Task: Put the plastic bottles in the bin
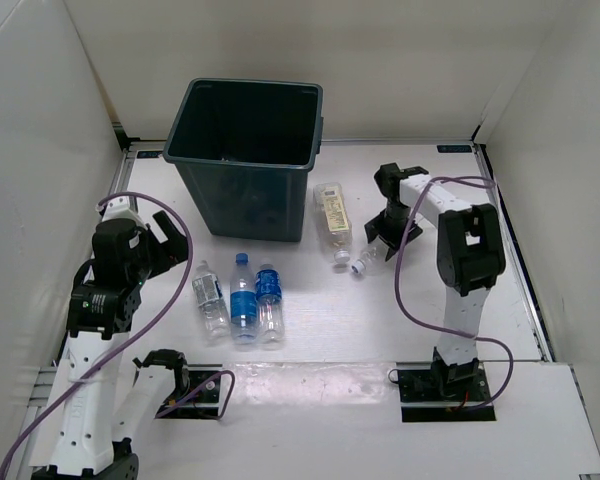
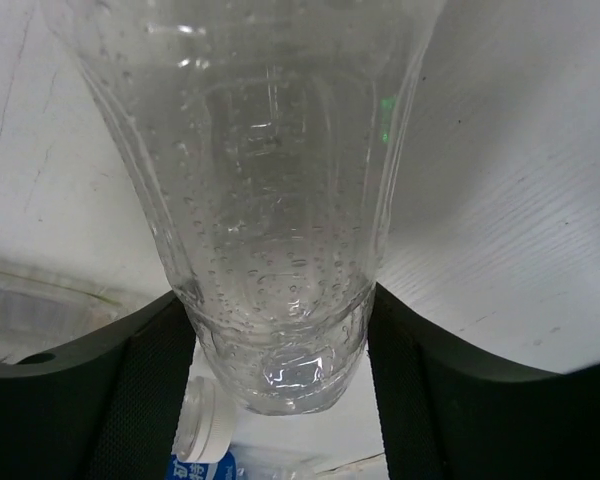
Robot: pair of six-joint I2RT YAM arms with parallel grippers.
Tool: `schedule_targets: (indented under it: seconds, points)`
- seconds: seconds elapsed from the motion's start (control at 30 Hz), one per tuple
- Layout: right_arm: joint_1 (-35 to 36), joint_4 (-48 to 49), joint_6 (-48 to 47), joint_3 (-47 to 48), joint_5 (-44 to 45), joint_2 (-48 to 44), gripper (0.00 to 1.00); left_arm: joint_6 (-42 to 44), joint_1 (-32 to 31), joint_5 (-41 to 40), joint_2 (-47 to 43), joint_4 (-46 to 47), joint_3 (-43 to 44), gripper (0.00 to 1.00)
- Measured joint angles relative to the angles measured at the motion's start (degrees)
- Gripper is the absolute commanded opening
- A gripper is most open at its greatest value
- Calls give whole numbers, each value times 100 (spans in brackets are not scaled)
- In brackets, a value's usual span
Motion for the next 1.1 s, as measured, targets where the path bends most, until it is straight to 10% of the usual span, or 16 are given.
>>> schedule_targets:
  seconds: [0.57, 1.1]
  points:
    - [157, -142, -293, -76, 520, -717, 0, 0, 4, -2, -103, 0, -50, 100]
    - [881, 1220, -2059, 1384, 2391, -3709, 0, -2, 70, 4, -63, 2, -52, 100]
